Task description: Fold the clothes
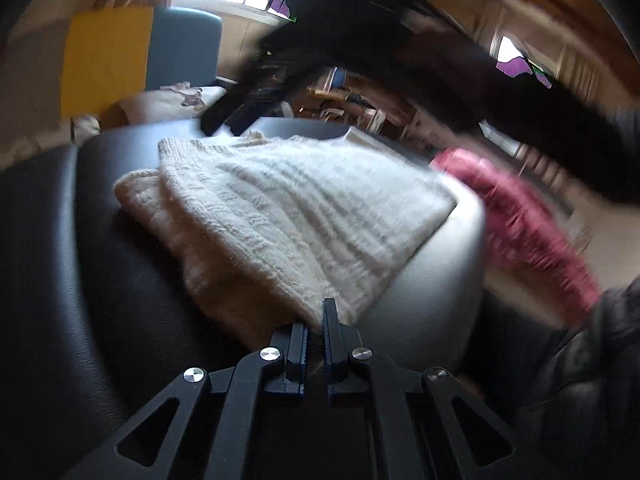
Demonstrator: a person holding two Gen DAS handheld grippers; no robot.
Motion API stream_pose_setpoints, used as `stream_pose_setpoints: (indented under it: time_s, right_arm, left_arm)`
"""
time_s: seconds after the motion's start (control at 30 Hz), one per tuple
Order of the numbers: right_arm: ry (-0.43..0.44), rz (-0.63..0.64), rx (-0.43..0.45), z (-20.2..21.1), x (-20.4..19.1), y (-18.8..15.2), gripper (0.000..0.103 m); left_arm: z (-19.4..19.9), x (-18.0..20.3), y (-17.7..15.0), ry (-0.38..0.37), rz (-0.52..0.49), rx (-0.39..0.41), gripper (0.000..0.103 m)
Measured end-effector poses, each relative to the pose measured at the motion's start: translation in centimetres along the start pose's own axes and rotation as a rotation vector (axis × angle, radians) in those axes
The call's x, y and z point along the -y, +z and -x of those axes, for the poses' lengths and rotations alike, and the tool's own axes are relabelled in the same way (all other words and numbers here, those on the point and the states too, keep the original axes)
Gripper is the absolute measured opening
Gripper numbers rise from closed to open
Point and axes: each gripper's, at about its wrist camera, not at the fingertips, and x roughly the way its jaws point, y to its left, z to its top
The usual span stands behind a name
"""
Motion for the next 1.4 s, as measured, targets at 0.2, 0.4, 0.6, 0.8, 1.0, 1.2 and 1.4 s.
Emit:
stream_pose_setpoints:
  time_s: [0.2,0.4,0.6,0.8,1.0,1.2,1.4]
  right_arm:
    - [-0.103,-0.117,-0.023,-4.3,1.5,3.0,0.062]
    - [-0.234,0.067,-0.032,-6.4,-1.5,2.5,0.049]
    - [-0.240,0.075,0.024,-5.7,-1.6,1.5,0.030]
    - [-0.195,0.099,0.111,-3.3,-2.5,0.7,0.022]
    - [-0.184,0.075,0.099,-4.2,-1.9,-0.2,0.015]
    - [-0.145,0.032,0.114,-4.5,-0.8,-0.1,0.015]
    - [-0.033,0.033,0.140,-1.3,-1.9,-1.9,0.020]
  left_arm:
    - [1.2,0.0,-0.1,-0.018,-0.021,0.056,0.005]
    - [1.5,-0.7,-0.8,-0.046,0.015,0.062,0.005]
    - [2.1,-0.7,-0.9,-0.077,0.004,0.100,0.005]
    - [2.3,0.6,-1.1,-0.068,-0.127,0.043,0.005]
    - [1.6,0.4,-1.8,-0.078,-0.143,-0.032,0.005]
    - [1.8,-0.5,-2.1,-0.107,-0.112,-0.063,0.005]
    - [2.4,-2.5,-2.5,-0.122,0.030,-0.055,0.006]
